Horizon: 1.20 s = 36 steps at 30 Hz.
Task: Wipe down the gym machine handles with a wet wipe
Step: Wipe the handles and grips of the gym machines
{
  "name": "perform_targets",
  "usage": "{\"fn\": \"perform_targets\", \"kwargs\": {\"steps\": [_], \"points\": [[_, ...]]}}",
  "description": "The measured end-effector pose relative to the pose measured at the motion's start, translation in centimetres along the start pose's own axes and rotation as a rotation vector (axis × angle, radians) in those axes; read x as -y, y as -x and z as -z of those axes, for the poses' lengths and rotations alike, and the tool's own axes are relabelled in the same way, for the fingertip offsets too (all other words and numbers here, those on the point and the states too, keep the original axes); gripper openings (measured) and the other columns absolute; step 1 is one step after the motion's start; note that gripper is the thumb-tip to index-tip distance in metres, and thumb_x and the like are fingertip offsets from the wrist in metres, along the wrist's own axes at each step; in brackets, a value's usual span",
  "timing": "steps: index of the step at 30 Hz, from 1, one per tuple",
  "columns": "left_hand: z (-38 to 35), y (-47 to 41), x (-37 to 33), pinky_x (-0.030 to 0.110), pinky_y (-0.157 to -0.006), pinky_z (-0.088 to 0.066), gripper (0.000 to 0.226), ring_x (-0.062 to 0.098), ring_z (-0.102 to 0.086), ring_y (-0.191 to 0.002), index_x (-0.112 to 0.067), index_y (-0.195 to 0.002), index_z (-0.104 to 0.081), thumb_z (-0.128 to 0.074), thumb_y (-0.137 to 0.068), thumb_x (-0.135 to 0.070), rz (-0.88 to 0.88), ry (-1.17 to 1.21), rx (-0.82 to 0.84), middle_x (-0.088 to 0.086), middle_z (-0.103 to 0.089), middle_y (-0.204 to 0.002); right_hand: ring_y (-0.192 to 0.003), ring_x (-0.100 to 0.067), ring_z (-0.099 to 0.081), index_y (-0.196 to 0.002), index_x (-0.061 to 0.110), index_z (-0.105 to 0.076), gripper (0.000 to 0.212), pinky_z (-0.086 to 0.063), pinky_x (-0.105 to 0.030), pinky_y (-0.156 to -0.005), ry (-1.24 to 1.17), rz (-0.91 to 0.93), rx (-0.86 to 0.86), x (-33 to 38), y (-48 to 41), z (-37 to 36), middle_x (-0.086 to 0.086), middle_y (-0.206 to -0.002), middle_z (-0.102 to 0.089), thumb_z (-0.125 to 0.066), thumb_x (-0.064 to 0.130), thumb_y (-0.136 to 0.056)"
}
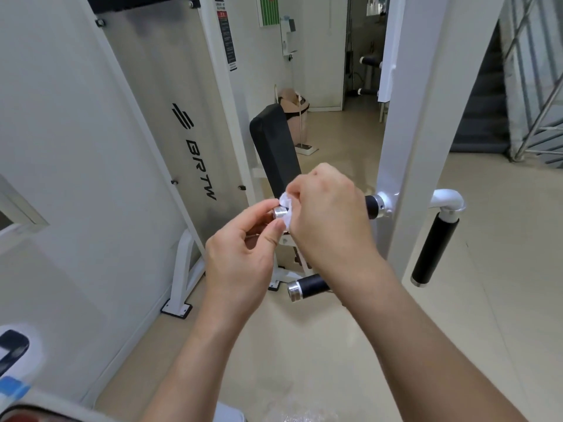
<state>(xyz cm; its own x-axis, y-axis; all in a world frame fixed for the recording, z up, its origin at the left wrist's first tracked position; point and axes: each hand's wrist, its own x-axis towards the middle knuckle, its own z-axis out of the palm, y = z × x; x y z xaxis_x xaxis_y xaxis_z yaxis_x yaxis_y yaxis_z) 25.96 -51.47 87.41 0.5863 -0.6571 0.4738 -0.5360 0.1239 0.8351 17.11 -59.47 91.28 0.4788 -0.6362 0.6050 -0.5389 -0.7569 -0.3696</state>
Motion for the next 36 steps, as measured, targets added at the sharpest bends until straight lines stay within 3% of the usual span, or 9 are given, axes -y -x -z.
{"fn": "perform_targets", "kwargs": {"steps": [4, 7, 10, 14, 18, 21, 27, 31, 36], "points": [[-0.3, 0.1, 0.0, 0.015, -0.079, -0.051, 0.025, -0.005, -0.065, -0.089, -0.026, -0.110, -0.069, -0.065, -0.089, -0.015, 0.004, -0.029, -0.056, -0.020, -0.070, -0.094, -0.053, -0.020, -0.042, -0.070, 0.008, -0.062, 0.007, -0.026, -0.024, -0.050, -0.051, 0.052, -0.053, -0.1, 2.7, 0.0, -0.006, -0.071, -0.049, -0.068, 0.009, -0.067], [-0.3, 0.2, 0.1, 0.016, -0.080, -0.051, 0.026, -0.003, -0.065, -0.092, -0.022, -0.113, -0.069, -0.064, -0.089, -0.014, -0.012, -0.052, -0.050, -0.015, -0.071, -0.098, -0.063, -0.021, -0.041, -0.074, 0.010, -0.061, 0.006, -0.026, -0.025, -0.051, -0.005, 0.103, 0.018, 0.0, 1.6, 0.3, -0.005, -0.081, -0.045, -0.058, 0.014, -0.078], [-0.2, 0.3, -0.1, 0.015, -0.080, -0.050, 0.025, 0.000, -0.065, -0.093, -0.021, -0.114, -0.069, -0.064, -0.090, -0.015, -0.036, -0.089, -0.029, -0.013, -0.071, -0.100, -0.080, -0.018, -0.045, -0.096, 0.014, -0.067, 0.017, -0.030, -0.026, -0.065, 0.064, 0.107, 0.118, -0.2, -0.4, 0.6, -0.002, -0.096, -0.049, -0.055, 0.024, -0.088], [-0.2, 0.2, -0.2, 0.023, -0.078, -0.054, 0.025, 0.002, -0.065, -0.089, -0.024, -0.111, -0.070, -0.063, -0.089, -0.014, -0.054, -0.128, -0.054, -0.012, -0.071, -0.095, -0.063, -0.020, -0.038, -0.081, 0.007, -0.063, 0.006, -0.024, -0.024, -0.053, -0.007, 0.126, 0.045, -0.3, 2.4, 0.5, -0.007, -0.081, -0.047, -0.061, 0.012, -0.076], [-0.3, 0.5, -0.3, 0.030, -0.077, -0.055, 0.025, 0.008, -0.066, -0.087, -0.028, -0.109, -0.070, -0.061, -0.087, -0.020, -0.079, -0.128, -0.047, -0.010, -0.071, -0.094, -0.066, -0.020, -0.037, -0.081, 0.005, -0.063, 0.005, -0.018, -0.021, -0.050, -0.003, 0.168, 0.042, -0.5, 2.2, 0.4, -0.004, -0.082, -0.040, -0.063, 0.009, -0.077], [-0.1, 0.4, -0.4, 0.026, -0.077, -0.054, 0.026, 0.006, -0.066, -0.088, -0.027, -0.109, -0.070, -0.061, -0.089, -0.012, -0.073, -0.143, -0.047, -0.011, -0.071, -0.095, -0.074, -0.019, -0.043, -0.085, 0.012, -0.069, 0.007, -0.028, -0.025, -0.058, 0.049, 0.158, 0.127, -0.7, 0.2, 0.2, -0.003, -0.089, -0.045, -0.064, 0.012, -0.080], [-0.2, 0.4, -0.7, 0.013, -0.072, -0.050, 0.021, 0.003, -0.065, -0.083, -0.022, -0.105, -0.071, -0.066, -0.085, -0.019, -0.153, -0.187, -0.083, -0.015, -0.069, -0.093, -0.056, -0.022, -0.043, -0.072, 0.008, -0.070, 0.013, -0.030, -0.025, -0.050, -0.069, 0.154, -0.158, -1.4, 2.9, -0.1, -0.006, -0.067, -0.050, -0.059, 0.001, -0.070], [-0.3, 0.3, -0.7, 0.009, -0.071, -0.047, 0.023, 0.002, -0.065, -0.082, -0.019, -0.103, -0.072, -0.069, -0.084, -0.008, -0.192, -0.195, -0.090, -0.015, -0.070, -0.093, -0.056, -0.020, -0.036, -0.060, 0.008, -0.063, 0.013, -0.027, -0.026, -0.049, -0.034, 0.129, -0.112, -1.0, 0.5, -0.3, -0.005, -0.067, -0.044, -0.074, 0.002, -0.058], [-0.1, 0.3, -0.8, 0.014, -0.071, -0.051, 0.020, 0.003, -0.065, -0.081, -0.020, -0.102, -0.072, -0.067, -0.083, -0.016, -0.241, -0.207, -0.102, -0.017, -0.068, -0.094, -0.060, -0.017, -0.033, -0.075, 0.009, -0.068, 0.020, -0.028, -0.022, -0.056, 0.027, 0.153, -0.128, -2.0, 3.1, 0.3, -0.005, -0.069, -0.048, -0.072, -0.004, -0.060]]}}
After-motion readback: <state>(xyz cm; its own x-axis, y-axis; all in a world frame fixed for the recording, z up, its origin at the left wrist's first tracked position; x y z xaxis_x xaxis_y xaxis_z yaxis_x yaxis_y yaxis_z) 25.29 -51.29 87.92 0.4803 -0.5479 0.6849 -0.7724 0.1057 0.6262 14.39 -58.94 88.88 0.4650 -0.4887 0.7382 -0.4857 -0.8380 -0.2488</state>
